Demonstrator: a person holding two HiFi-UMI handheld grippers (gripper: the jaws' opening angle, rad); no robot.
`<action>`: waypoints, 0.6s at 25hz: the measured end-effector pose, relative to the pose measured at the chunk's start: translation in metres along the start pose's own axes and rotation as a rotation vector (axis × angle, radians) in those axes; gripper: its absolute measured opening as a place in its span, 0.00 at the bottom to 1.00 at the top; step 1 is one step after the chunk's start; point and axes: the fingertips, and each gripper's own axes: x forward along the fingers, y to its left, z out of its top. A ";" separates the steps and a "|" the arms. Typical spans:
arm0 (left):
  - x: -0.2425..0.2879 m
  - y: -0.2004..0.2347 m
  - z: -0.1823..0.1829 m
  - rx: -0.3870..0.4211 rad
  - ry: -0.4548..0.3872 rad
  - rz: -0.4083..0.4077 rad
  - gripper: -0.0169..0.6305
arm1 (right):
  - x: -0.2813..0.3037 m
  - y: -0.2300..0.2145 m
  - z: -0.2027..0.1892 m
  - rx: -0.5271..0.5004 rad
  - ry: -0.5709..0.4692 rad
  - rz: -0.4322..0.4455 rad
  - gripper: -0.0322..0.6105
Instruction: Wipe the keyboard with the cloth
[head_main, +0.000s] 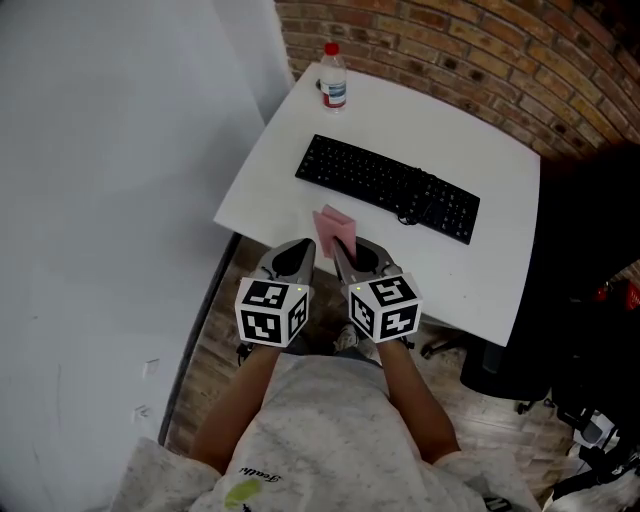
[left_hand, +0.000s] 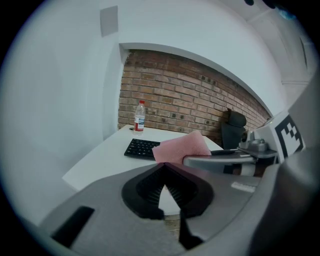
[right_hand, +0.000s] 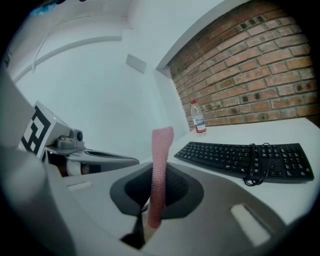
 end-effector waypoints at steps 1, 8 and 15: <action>0.001 0.005 0.002 -0.004 -0.003 0.006 0.02 | 0.005 0.001 0.001 -0.004 0.004 0.005 0.09; 0.021 0.040 0.013 -0.018 0.001 -0.007 0.02 | 0.047 -0.003 0.009 -0.025 0.032 -0.005 0.09; 0.048 0.090 0.029 -0.007 0.034 -0.055 0.02 | 0.105 -0.006 0.006 -0.037 0.096 -0.051 0.09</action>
